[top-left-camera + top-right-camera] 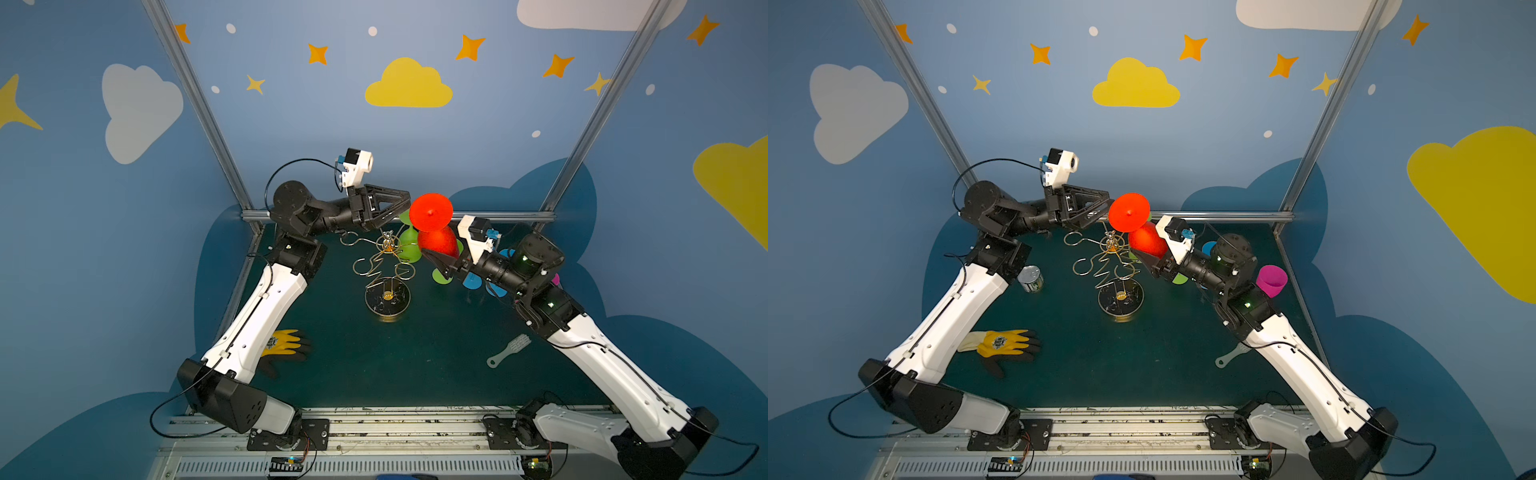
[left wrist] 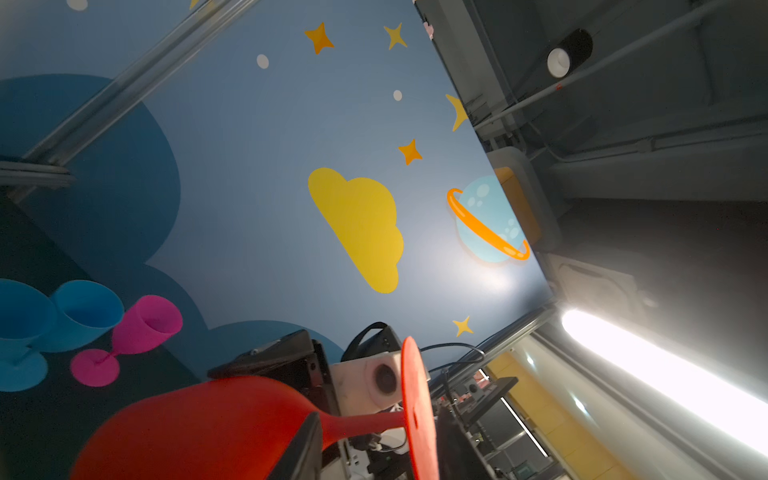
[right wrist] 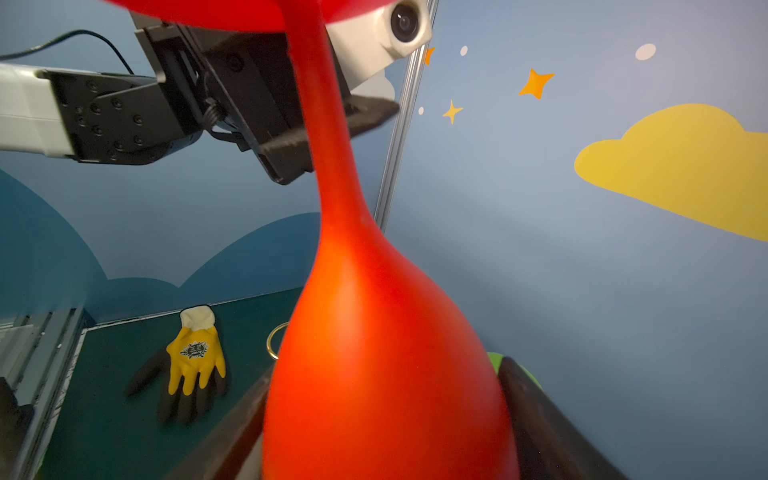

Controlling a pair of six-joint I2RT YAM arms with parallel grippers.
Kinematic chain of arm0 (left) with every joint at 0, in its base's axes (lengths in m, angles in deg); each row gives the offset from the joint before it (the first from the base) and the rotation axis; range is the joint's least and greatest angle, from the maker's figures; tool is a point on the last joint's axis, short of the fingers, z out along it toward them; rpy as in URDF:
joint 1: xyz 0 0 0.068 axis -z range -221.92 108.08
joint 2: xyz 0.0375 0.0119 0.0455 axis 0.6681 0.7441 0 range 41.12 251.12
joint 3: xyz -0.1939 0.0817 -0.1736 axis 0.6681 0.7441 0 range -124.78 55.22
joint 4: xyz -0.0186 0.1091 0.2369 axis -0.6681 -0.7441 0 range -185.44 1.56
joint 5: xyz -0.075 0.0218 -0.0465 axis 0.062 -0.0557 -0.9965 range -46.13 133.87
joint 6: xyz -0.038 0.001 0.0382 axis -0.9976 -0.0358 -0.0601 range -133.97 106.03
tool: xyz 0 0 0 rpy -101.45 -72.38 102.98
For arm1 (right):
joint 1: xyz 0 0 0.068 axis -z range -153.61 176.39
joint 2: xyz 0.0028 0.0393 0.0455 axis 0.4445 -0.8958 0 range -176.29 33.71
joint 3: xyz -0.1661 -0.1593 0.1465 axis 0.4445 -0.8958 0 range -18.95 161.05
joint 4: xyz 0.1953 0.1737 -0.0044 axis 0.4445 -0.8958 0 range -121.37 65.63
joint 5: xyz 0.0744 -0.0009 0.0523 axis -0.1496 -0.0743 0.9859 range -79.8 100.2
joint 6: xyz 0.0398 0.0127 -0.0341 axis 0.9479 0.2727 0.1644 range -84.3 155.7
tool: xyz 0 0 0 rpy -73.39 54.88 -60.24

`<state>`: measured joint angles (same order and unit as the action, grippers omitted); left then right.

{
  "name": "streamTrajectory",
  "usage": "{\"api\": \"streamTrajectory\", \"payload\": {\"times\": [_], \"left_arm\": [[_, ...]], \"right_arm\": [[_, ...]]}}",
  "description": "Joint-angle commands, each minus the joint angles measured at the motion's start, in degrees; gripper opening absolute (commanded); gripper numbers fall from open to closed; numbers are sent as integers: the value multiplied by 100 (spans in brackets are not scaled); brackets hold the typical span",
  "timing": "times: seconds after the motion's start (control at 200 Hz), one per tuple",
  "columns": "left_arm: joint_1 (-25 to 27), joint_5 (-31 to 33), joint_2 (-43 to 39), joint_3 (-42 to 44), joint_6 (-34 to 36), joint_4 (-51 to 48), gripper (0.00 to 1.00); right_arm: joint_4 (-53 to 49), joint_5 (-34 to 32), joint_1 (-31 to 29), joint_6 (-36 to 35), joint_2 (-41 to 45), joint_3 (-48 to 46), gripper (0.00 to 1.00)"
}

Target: Take the wine glass off the wine glass rack

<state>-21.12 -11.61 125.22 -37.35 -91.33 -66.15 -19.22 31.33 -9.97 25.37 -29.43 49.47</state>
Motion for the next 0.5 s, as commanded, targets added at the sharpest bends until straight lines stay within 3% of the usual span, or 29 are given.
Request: {"api": "streamTrajectory", "payload": {"times": [0.0, 0.185, 0.345, 0.421, 0.496], "left_arm": [[-16, 146, -125, -121, 1116, -612, 61], [-19, 889, -243, -45, 3558, -1567, 62], [252, 1647, -514, 526, 6484, -1429, 59], [493, 1969, -687, 1036, 8000, -1105, 58], [665, 2111, -812, 1465, 9017, -718, 58]], "right_arm": [[-530, -326, -47, 443, 423, -75, 28], [-1736, -919, -56, 785, 945, -111, 20], [-2790, -1541, -53, 1233, 1042, 36, 18], [-3092, -1565, -52, 1381, 993, 132, 17], [-3204, -1487, -47, 1473, 948, 181, 16]]}}
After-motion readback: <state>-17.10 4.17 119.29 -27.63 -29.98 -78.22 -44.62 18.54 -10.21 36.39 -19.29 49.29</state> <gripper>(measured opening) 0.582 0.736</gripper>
